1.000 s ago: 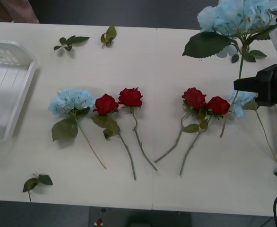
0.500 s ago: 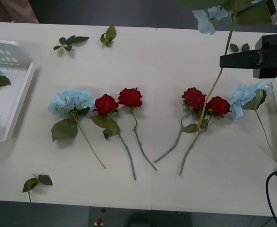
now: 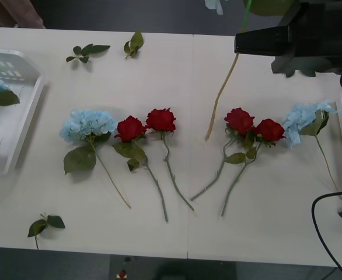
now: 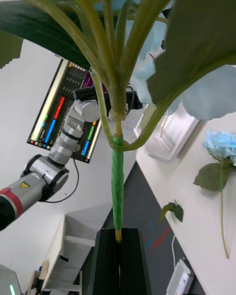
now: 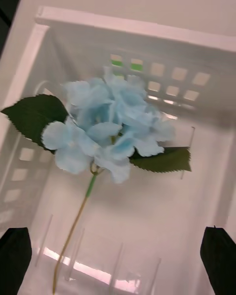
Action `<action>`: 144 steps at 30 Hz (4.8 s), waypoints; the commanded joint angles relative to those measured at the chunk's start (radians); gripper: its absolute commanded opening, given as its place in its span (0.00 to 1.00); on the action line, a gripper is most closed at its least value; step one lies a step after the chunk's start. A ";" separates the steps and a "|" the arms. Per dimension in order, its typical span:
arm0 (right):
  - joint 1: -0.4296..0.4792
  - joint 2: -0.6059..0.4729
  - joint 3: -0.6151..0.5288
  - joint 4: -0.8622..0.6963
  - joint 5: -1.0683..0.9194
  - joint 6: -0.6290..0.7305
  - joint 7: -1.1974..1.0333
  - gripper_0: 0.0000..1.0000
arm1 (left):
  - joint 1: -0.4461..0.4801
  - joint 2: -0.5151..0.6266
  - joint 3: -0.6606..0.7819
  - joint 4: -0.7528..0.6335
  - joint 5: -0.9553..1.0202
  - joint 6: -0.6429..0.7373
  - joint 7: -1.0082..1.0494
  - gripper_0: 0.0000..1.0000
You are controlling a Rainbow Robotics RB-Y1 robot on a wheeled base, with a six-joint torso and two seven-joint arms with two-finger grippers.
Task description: Put the red flowers into the right box and the blue flowers into the left box
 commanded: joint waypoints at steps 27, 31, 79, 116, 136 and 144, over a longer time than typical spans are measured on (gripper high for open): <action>-0.179 0.136 0.073 0.019 0.160 -0.061 0.295 0.00 | 0.071 -0.228 0.296 -0.837 0.643 0.205 0.444 1.00; -0.179 0.136 0.073 0.019 0.160 -0.061 0.295 0.00 | 0.050 -0.262 0.192 -0.865 0.633 0.098 0.450 1.00; -0.179 0.136 0.073 0.019 0.160 -0.061 0.295 0.00 | -0.117 -0.547 -0.189 -0.941 0.334 0.040 0.533 0.00; -0.179 0.136 0.073 0.019 0.160 -0.061 0.295 1.00 | 0.099 -0.251 0.373 -0.940 0.364 0.369 0.524 0.00; -0.167 -0.030 0.031 0.023 0.243 0.124 0.128 1.00 | 0.713 -0.121 0.762 -0.648 0.343 0.373 0.283 0.00; -0.142 -0.127 0.025 0.023 0.281 0.259 -0.024 1.00 | 0.725 -0.110 0.701 -0.473 0.346 0.360 0.128 0.00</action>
